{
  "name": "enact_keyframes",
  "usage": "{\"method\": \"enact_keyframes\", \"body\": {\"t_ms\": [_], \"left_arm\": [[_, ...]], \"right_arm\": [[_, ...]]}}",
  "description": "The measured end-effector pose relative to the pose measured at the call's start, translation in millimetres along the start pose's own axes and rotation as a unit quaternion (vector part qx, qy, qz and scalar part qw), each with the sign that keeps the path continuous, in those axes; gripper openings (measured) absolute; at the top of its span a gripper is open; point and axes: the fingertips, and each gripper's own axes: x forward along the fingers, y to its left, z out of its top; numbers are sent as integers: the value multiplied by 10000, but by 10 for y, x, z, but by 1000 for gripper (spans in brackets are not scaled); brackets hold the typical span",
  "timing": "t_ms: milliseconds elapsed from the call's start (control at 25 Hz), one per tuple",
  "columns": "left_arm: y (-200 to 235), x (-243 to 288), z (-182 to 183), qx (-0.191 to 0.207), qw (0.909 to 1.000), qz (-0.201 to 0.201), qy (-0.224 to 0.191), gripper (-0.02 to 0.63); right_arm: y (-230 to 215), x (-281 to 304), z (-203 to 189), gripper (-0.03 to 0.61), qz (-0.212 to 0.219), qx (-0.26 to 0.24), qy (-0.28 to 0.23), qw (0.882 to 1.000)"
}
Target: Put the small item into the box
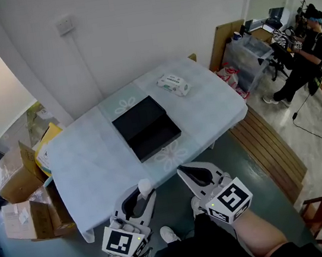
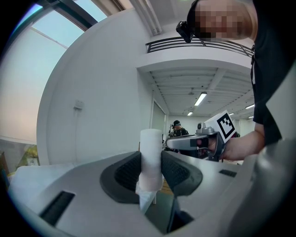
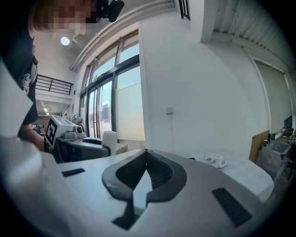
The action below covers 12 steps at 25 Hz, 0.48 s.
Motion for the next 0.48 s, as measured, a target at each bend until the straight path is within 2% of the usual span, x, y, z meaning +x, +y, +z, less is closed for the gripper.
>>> {"method": "enact_keyframes", "body": {"t_ms": [480], "left_arm": [[-4,379,33,36,9993,363,112,132]], "right_arm": [[-454,95,32,9,322,9,-9,9995]]}}
